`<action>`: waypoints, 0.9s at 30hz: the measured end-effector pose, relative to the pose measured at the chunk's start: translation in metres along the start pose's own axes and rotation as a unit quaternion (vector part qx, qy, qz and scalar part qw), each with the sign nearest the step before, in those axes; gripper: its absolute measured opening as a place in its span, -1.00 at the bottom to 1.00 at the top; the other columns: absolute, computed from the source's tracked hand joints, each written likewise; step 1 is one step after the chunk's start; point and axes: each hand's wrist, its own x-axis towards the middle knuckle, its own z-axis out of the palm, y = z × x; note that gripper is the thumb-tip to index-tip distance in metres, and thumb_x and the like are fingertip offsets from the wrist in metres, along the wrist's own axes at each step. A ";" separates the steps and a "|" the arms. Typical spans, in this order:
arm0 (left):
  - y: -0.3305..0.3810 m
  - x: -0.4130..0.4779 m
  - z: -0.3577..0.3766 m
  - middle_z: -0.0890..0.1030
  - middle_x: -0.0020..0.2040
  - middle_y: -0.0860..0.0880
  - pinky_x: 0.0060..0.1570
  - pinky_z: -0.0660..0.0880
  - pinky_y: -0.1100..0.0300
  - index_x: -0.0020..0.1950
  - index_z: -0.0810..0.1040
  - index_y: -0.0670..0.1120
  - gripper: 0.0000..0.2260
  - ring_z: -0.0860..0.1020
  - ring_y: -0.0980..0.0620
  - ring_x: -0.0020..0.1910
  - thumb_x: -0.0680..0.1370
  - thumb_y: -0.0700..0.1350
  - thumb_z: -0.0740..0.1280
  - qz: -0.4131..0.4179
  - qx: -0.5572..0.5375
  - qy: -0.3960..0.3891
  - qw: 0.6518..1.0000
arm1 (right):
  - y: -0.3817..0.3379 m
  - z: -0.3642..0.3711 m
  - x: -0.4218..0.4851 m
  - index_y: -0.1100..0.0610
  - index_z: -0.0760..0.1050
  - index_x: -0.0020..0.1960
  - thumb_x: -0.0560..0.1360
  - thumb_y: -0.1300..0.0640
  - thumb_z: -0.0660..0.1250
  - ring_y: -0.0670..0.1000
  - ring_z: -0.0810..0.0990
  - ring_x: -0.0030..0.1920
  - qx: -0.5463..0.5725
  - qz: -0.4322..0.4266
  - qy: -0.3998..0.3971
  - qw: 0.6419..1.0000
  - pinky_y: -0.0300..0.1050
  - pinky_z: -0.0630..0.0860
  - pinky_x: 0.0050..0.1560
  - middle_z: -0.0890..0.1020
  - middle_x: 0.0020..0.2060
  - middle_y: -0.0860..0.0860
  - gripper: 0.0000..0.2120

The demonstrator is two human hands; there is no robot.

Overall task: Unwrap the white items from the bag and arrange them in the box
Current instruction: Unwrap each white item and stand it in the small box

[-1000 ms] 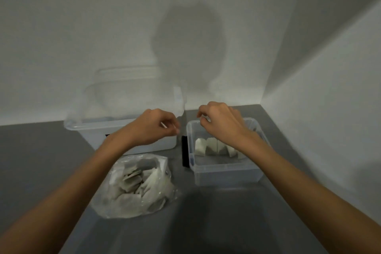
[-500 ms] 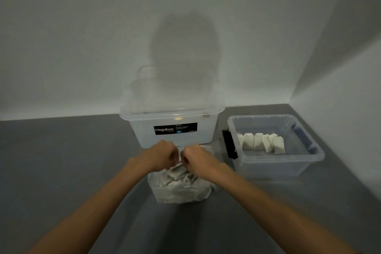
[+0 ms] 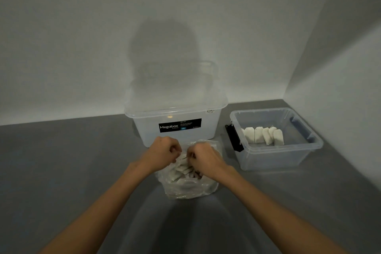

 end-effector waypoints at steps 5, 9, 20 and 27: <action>0.002 -0.005 -0.005 0.67 -0.22 -0.14 -0.38 0.56 0.32 -0.08 0.62 -0.22 -0.86 0.67 0.04 -0.31 0.55 -0.29 0.26 -0.041 -0.110 0.016 0.993 | 0.007 -0.036 -0.005 0.15 0.62 -0.16 0.48 0.24 0.33 -0.10 0.60 -0.29 0.130 0.045 0.049 0.989 -0.32 0.50 -0.26 0.65 -0.31 -0.04 -0.90; 0.014 -0.010 -0.009 0.68 -0.15 -0.22 -0.29 0.60 0.25 0.00 0.60 -0.30 -0.66 0.68 -0.07 -0.21 0.62 -0.03 0.22 -0.114 -0.278 -0.027 0.953 | 0.008 -0.051 -0.014 0.04 0.62 -0.22 0.43 0.21 0.45 0.01 0.69 -0.26 0.285 0.047 0.083 0.954 -0.15 0.64 -0.18 0.68 -0.35 0.01 -0.90; 0.025 -0.006 -0.019 0.65 -0.16 -0.05 -0.22 0.56 0.29 0.10 0.60 -0.21 -0.82 0.60 0.12 -0.24 0.54 -0.17 0.36 -0.091 -0.446 -0.028 0.890 | 0.012 -0.039 -0.031 0.17 0.69 -0.13 0.39 0.40 0.43 -0.15 0.65 0.01 0.284 -0.063 0.139 0.946 -0.28 0.55 0.07 0.68 -0.01 -0.05 -0.83; 0.022 -0.008 -0.019 0.69 -0.15 -0.07 -0.22 0.53 0.29 0.08 0.60 -0.13 -0.84 0.62 0.11 -0.22 0.52 -0.16 0.39 -0.029 -0.359 0.008 0.933 | 0.004 -0.041 -0.021 -0.07 0.60 0.00 0.48 0.22 0.38 -0.04 0.67 -0.09 0.364 0.025 0.165 0.916 -0.04 0.62 0.01 0.69 -0.13 -0.06 -0.79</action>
